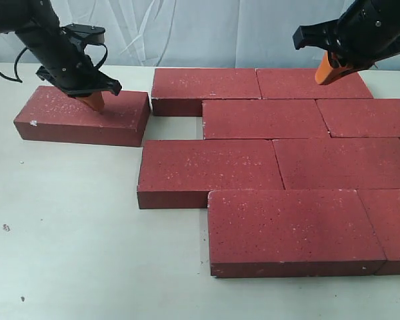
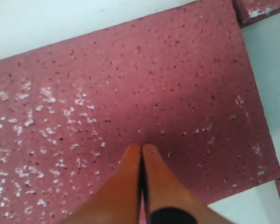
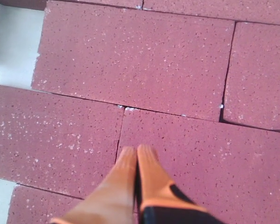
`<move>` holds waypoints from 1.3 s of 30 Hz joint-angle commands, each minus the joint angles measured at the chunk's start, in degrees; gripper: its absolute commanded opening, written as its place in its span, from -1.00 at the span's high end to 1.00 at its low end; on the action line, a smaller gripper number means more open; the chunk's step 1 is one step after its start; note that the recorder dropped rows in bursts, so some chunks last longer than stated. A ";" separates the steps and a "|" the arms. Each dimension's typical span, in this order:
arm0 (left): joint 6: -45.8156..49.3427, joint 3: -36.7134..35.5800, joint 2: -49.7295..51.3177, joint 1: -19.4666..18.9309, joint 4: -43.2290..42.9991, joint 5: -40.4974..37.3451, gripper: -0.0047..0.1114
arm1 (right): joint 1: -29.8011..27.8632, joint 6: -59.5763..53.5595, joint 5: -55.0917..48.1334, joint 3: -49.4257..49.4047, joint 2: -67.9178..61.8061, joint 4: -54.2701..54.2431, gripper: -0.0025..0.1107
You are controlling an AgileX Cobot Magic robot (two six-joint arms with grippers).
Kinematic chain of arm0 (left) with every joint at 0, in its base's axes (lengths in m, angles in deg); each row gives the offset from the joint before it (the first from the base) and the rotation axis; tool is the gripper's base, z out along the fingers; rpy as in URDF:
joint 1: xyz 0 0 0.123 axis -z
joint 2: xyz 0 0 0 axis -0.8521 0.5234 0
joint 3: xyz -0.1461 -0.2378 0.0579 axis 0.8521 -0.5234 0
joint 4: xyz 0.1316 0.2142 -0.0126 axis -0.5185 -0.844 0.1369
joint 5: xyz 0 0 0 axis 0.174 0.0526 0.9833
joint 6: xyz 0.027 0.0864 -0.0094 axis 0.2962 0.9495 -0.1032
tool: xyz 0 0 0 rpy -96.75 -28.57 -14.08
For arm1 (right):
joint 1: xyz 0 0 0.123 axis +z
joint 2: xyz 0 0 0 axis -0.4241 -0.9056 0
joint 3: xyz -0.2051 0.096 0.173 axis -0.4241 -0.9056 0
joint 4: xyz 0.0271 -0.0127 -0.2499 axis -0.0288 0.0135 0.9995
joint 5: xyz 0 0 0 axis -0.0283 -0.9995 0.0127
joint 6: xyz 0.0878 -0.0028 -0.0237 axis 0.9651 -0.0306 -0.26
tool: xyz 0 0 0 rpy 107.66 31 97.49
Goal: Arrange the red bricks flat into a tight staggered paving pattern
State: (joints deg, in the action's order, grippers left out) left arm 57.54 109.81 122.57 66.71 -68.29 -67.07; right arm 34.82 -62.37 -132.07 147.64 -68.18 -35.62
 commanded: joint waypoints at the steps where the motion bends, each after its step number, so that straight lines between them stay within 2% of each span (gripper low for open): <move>1: 1.49 -0.07 0.78 0.23 3.56 0.39 0.92 | -0.36 -0.55 0.75 -0.24 0.37 -0.08 0.97; 23: -0.92 -0.07 1.42 0.23 5.63 -7.18 0.92 | -0.36 -0.55 0.74 -0.24 0.37 -0.19 0.97; 30: -0.56 -0.07 1.42 0.41 11.34 -7.10 0.92 | -0.36 -0.55 0.89 -0.24 0.37 -0.18 0.97; 39: -0.57 -0.07 1.42 0.41 2.96 -8.81 0.92 | -0.36 -0.55 0.89 -0.24 0.37 -0.18 0.97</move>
State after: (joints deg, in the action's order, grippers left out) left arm 57.09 109.81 123.91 67.01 -62.04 -74.71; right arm 34.82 -62.63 -131.85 147.64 -68.18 -35.75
